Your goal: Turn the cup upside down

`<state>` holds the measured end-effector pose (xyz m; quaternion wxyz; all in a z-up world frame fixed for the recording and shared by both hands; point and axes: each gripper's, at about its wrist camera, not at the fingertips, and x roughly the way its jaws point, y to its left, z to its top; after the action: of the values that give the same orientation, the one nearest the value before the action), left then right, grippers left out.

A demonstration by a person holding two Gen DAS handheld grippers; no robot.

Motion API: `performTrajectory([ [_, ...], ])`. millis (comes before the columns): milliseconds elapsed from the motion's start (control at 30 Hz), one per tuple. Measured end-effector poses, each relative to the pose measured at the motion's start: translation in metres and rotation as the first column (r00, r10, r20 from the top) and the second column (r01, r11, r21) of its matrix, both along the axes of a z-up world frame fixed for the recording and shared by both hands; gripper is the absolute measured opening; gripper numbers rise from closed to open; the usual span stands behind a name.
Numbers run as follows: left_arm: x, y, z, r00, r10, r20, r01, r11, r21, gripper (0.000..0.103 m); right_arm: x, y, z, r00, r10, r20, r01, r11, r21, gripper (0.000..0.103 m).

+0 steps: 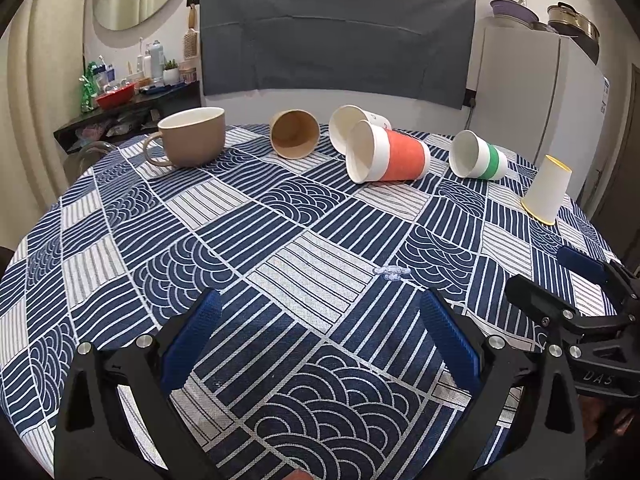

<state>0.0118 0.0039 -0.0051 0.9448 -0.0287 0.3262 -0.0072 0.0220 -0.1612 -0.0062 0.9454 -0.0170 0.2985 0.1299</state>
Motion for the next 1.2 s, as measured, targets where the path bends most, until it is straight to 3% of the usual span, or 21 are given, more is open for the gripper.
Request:
performTrajectory([
  [300,0.023,0.004,0.004,0.997,-0.03,-0.073,0.029,0.999,-0.017,0.097,0.011,-0.008,-0.002,0.998,0.001,-0.068,0.0,1.0,0.018,0.095],
  [667,0.069,-0.012,0.03,0.992,-0.067,-0.11,0.078,0.992,0.102,0.097,0.038,-0.043,0.004,0.993,-0.065,-0.095,0.064,0.998,-0.008,0.095],
  [833,0.099,-0.02,0.033,0.98,-0.117,-0.159,0.133,0.987,0.09,0.097,0.056,-0.054,0.021,0.995,-0.062,-0.081,0.06,0.998,-0.017,0.095],
  [933,0.12,-0.023,0.033,0.961,-0.182,-0.207,0.195,0.98,0.046,0.097,0.066,-0.057,0.03,0.996,-0.05,-0.071,0.049,0.999,-0.013,0.095],
  [1200,0.17,-0.037,0.038,0.938,-0.26,-0.23,0.28,0.958,0.06,0.097,0.085,-0.052,0.044,0.998,-0.011,-0.062,0.011,1.0,0.002,0.095],
])
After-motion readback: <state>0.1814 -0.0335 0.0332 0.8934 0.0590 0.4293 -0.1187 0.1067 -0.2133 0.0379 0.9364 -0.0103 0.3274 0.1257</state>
